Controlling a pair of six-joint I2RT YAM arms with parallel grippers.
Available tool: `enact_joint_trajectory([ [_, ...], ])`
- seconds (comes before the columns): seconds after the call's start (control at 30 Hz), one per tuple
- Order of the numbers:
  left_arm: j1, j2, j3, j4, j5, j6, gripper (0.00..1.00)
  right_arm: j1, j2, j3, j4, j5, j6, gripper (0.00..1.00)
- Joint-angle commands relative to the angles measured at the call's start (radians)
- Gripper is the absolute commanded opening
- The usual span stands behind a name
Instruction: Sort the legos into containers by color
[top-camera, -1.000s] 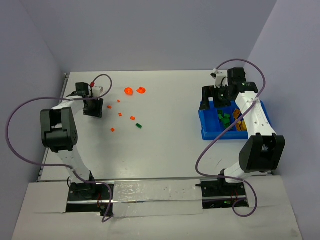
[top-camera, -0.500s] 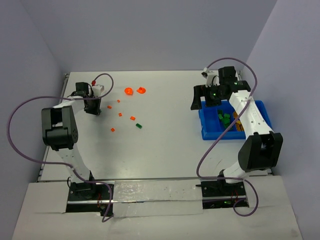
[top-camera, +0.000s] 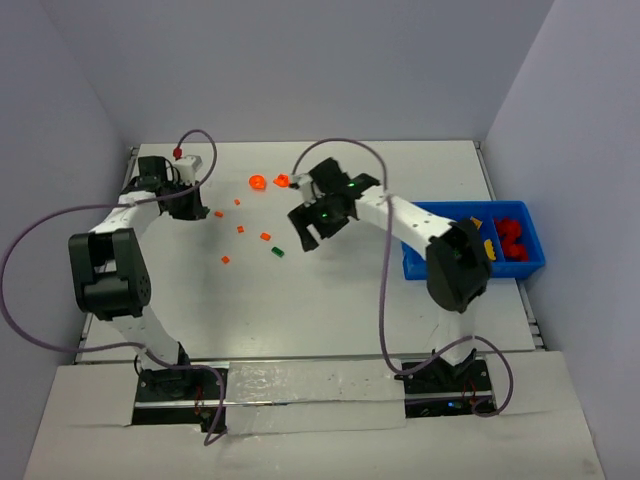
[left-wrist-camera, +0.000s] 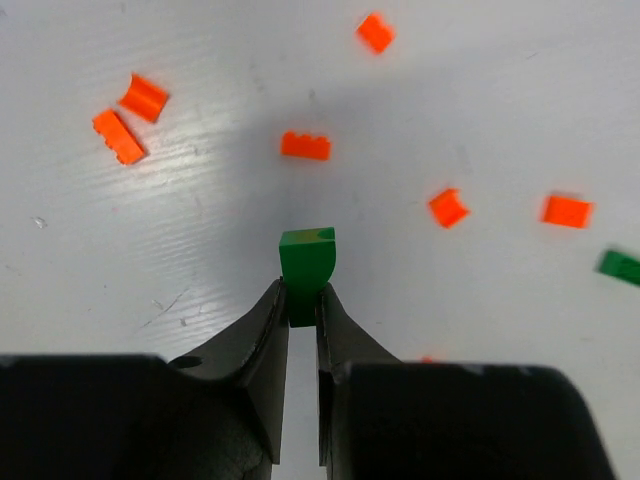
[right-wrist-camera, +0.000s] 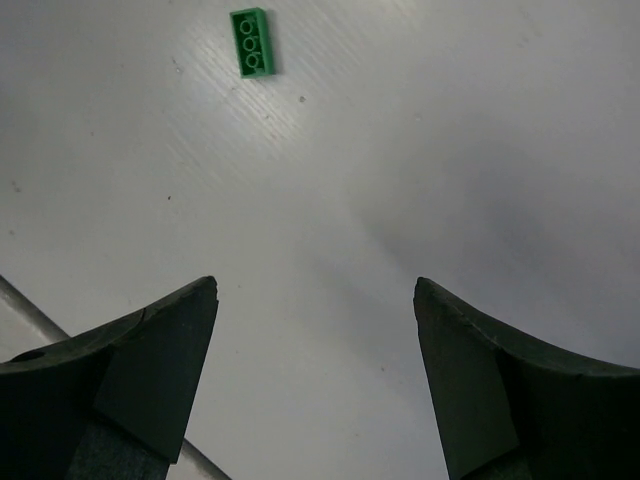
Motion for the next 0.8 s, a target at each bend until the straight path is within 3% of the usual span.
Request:
enact_joint_trajectory([
  [0.0,0.006,-0.153,0.012,-0.043,0.152,-0.081,0.00,0.121,0.137,0.181,0.008,0.172,-0.014,0.85],
  [0.13,0.007,-0.250,0.010,-0.060,0.218,-0.126,0.00,0.196,0.305,0.301,-0.010,0.236,-0.028,0.84],
  [0.4,0.009,-0.377,0.002,-0.049,0.248,-0.183,0.00,0.226,0.482,0.469,-0.039,0.284,-0.048,0.81],
  [0.5,0.009,-0.395,0.018,-0.052,0.261,-0.195,0.00,0.224,0.524,0.500,-0.042,0.269,-0.054,0.76],
  [0.67,0.009,-0.409,0.030,-0.051,0.266,-0.196,0.00,0.226,0.553,0.503,-0.031,0.225,-0.044,0.57],
  [0.77,0.009,-0.411,0.028,-0.051,0.260,-0.197,0.00,0.226,0.560,0.502,-0.033,0.204,-0.042,0.52],
])
